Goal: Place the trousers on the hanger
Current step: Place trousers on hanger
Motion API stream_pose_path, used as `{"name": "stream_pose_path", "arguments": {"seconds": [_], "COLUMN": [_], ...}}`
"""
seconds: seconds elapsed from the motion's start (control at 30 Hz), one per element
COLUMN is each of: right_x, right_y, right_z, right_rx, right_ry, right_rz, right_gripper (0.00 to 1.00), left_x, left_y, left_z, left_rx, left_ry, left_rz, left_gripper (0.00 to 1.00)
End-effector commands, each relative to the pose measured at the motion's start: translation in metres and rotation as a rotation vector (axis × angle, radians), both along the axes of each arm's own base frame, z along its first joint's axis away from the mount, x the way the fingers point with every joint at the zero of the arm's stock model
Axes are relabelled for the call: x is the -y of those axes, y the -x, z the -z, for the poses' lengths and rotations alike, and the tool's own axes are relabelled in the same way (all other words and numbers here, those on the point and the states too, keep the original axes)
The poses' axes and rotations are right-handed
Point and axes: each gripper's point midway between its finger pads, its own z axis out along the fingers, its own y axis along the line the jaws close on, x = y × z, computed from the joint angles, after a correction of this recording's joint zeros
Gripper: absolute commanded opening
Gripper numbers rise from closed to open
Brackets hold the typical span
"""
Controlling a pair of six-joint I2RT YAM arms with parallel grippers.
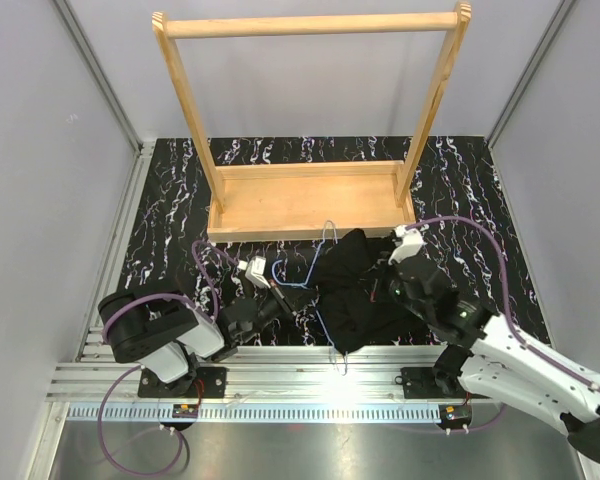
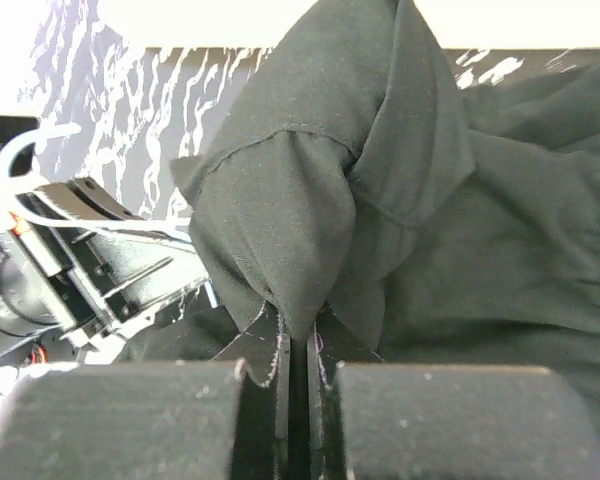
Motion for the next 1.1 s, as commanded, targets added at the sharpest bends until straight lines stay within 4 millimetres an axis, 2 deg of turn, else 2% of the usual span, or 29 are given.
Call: {"name": "stream_pose_path", "arguments": {"seconds": [0.0, 0.07, 0.2, 0.33, 0.5, 0.57, 0.6, 0.63, 0.7, 0.73, 0.77, 0.83, 0.87, 1.0, 1.03, 1.07], "right_x": [0.032, 0.039, 0.06, 0.07, 0.073, 0.071, 0.074, 0.076, 0.079, 0.079, 0.073, 0.074, 0.069, 0.068, 0.068, 0.072], "right_y": [0.001, 0.002, 0.003, 0.001, -0.005, -0.009, -0.013, -0.016, -0.023, -0.025, -0.029, -0.037, -0.042, -0.061, -0.065, -0.071], "right_z": [-0.035, -0.046, -0.052, -0.047, -0.018, -0.014, -0.01, -0.007, 0.0, 0.003, 0.01, 0.016, 0.021, 0.031, 0.035, 0.041], "right_rx": [0.064, 0.082, 0.103, 0.107, 0.077, 0.077, 0.07, 0.059, 0.031, 0.018, -0.002, -0.018, -0.028, -0.064, -0.077, -0.103], "right_ry": [0.029, 0.026, 0.076, 0.125, 0.195, 0.201, 0.223, 0.232, 0.258, 0.262, 0.258, 0.255, 0.254, 0.25, 0.251, 0.266], "right_rz": [0.09, 0.105, 0.163, 0.195, 0.226, 0.23, 0.256, 0.275, 0.304, 0.308, 0.294, 0.308, 0.304, 0.34, 0.347, 0.37], "right_gripper": [0.0, 0.0, 0.0, 0.0, 0.0, 0.0, 0.0, 0.0, 0.0, 0.0, 0.0, 0.0, 0.0, 0.0, 0.04, 0.22], "left_x": [-0.016, -0.016, -0.016, -0.019, -0.02, -0.021, -0.019, -0.022, -0.022, -0.028, -0.028, -0.035, -0.036, -0.037, -0.037, -0.036], "left_y": [-0.018, -0.02, -0.022, -0.021, -0.018, -0.018, -0.02, -0.019, -0.021, -0.02, -0.023, -0.022, -0.022, -0.019, -0.018, -0.018], "left_z": [-0.071, -0.067, -0.063, -0.071, -0.083, -0.082, -0.089, -0.087, -0.101, -0.099, -0.112, -0.114, -0.124, -0.127, -0.122, -0.122], "left_rx": [0.144, 0.126, 0.114, 0.127, 0.162, 0.178, 0.194, 0.19, 0.244, 0.24, 0.278, 0.288, 0.314, 0.32, 0.309, 0.31], "left_ry": [0.253, 0.25, 0.25, 0.266, 0.238, 0.161, 0.142, 0.082, 0.016, -0.048, -0.078, -0.148, -0.161, -0.223, -0.243, -0.248], "left_rz": [-0.126, -0.138, -0.148, -0.15, -0.14, -0.133, -0.133, -0.133, -0.136, -0.138, -0.141, -0.141, -0.141, -0.113, -0.104, -0.1], "left_gripper": [0.0, 0.0, 0.0, 0.0, 0.0, 0.0, 0.0, 0.0, 0.0, 0.0, 0.0, 0.0, 0.0, 0.0, 0.0, 0.0]}}
